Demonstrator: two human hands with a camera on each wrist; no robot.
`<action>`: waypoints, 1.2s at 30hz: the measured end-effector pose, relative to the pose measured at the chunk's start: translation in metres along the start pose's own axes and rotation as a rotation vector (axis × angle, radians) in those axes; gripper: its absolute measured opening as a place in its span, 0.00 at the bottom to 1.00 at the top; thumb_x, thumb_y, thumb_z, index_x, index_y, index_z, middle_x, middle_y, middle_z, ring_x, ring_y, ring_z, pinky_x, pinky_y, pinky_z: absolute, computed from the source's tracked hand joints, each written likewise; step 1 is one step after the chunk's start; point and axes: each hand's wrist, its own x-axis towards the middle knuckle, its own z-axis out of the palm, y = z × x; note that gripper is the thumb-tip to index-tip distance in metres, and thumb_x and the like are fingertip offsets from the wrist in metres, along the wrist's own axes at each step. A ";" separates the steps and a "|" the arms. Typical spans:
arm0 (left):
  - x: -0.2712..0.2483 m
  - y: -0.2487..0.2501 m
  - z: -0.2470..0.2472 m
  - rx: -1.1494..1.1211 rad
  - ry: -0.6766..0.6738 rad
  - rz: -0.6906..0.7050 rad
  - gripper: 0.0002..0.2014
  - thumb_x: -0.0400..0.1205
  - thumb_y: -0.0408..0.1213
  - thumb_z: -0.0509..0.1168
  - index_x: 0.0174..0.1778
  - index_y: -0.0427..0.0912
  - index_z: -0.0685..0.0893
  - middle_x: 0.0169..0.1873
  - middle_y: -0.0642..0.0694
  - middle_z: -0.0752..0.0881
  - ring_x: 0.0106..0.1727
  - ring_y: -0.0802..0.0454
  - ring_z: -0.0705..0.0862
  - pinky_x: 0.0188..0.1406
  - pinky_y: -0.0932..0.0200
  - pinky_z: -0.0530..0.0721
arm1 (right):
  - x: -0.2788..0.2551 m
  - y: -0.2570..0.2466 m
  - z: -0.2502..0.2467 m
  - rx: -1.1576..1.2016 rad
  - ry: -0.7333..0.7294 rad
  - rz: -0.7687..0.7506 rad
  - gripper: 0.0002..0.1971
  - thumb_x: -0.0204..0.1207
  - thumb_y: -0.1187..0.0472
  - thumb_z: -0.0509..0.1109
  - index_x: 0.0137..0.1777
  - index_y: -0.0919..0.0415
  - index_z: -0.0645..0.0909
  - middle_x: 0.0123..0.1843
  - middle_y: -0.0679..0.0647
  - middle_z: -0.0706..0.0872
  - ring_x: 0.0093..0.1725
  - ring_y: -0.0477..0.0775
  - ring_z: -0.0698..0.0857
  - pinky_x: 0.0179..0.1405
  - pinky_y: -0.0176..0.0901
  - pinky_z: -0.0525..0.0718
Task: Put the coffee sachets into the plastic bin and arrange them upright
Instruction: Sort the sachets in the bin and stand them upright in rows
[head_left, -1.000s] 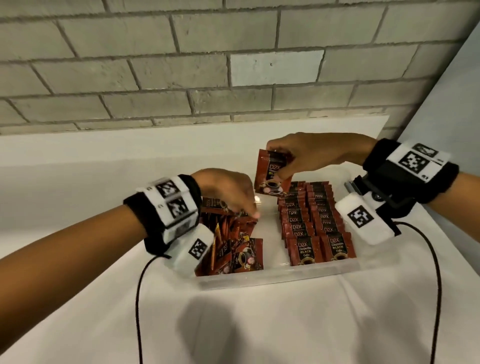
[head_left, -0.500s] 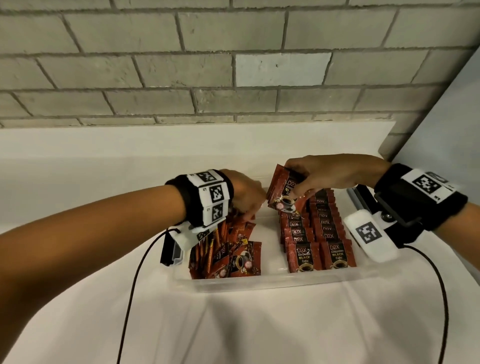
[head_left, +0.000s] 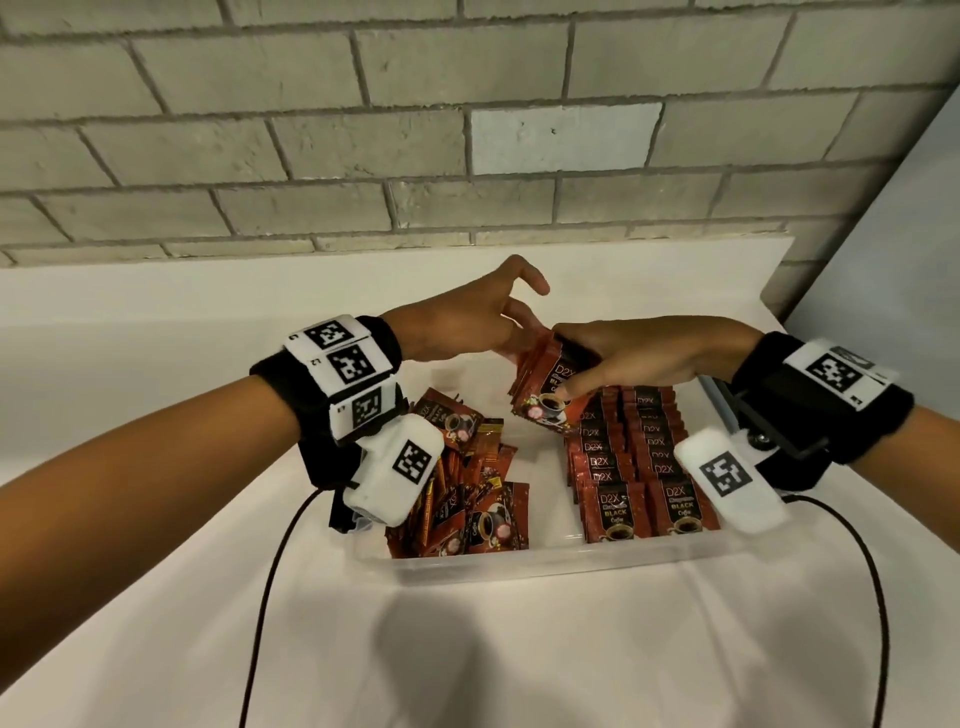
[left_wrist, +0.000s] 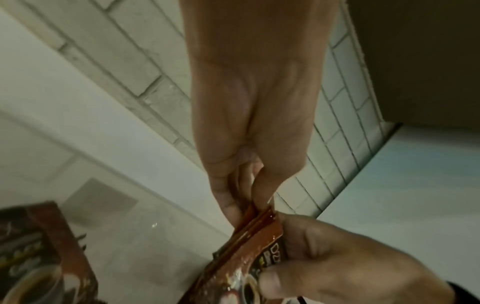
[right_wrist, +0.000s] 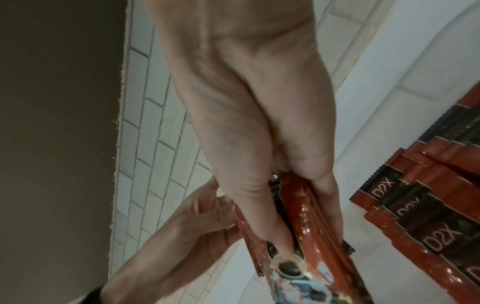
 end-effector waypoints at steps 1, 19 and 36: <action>0.002 -0.002 0.002 -0.094 0.025 -0.034 0.21 0.81 0.22 0.62 0.66 0.42 0.65 0.50 0.38 0.83 0.48 0.49 0.84 0.51 0.61 0.86 | -0.001 0.002 -0.001 0.027 0.000 0.003 0.22 0.79 0.63 0.68 0.70 0.54 0.67 0.60 0.49 0.84 0.56 0.46 0.86 0.46 0.32 0.85; -0.001 -0.023 0.081 1.374 -1.012 -0.367 0.30 0.83 0.64 0.48 0.80 0.69 0.44 0.83 0.50 0.36 0.84 0.41 0.41 0.78 0.34 0.48 | 0.015 0.008 0.010 -0.330 0.213 -0.172 0.17 0.80 0.55 0.69 0.62 0.54 0.66 0.46 0.47 0.84 0.38 0.44 0.84 0.34 0.36 0.80; -0.009 -0.005 0.075 1.390 -0.956 -0.498 0.34 0.82 0.64 0.49 0.83 0.54 0.54 0.82 0.47 0.59 0.82 0.43 0.56 0.77 0.43 0.56 | 0.014 0.015 0.003 -0.278 0.130 -0.058 0.19 0.78 0.54 0.70 0.65 0.54 0.68 0.55 0.48 0.84 0.48 0.45 0.85 0.38 0.32 0.82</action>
